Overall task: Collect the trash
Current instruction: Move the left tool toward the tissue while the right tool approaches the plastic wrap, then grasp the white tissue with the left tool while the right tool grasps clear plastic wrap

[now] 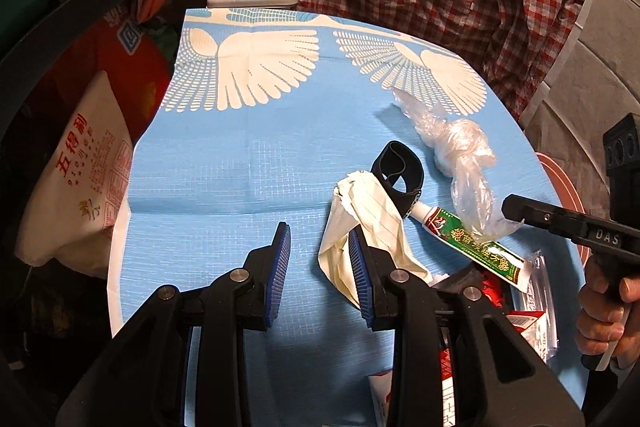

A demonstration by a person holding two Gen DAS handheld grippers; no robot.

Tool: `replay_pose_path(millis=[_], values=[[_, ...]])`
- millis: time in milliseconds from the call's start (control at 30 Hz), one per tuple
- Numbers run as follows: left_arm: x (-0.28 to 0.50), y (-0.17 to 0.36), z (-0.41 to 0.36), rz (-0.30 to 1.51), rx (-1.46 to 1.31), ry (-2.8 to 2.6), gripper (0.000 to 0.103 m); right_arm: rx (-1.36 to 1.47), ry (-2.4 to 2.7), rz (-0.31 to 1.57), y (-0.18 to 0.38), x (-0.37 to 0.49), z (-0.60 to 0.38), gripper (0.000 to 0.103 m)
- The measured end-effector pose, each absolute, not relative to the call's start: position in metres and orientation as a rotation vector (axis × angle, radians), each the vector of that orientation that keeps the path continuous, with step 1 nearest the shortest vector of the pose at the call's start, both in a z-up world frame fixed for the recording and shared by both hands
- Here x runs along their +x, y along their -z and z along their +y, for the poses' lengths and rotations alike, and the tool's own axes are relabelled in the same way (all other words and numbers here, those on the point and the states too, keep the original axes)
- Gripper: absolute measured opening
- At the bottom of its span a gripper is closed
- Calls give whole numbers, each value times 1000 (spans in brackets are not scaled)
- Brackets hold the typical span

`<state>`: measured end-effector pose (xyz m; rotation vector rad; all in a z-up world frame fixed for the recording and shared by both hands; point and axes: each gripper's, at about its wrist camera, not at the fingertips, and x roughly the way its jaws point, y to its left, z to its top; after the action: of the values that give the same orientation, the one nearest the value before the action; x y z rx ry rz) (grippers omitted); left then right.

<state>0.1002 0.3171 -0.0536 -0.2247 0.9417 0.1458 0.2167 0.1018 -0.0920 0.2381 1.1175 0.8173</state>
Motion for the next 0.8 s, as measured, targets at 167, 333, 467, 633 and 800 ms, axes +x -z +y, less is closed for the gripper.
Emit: replay_pose_path(millis=[167,333,467,633,800], values=[[104,56,315,950,-218,-145,30,271,-835,1142,95,220,103,34],[105,60,314,964,-202,-145,30,270,-847,1156,99,221,106,26],[105,61,315,966,-192,-161,20,259,-849,1142,97,219,106,2],[103,56,318,953,-199,-180,4,237,-863,1083,83,216,102,1],[101,50,320,935,-202,-195,3,217,-867,1032,70,214,96,1]])
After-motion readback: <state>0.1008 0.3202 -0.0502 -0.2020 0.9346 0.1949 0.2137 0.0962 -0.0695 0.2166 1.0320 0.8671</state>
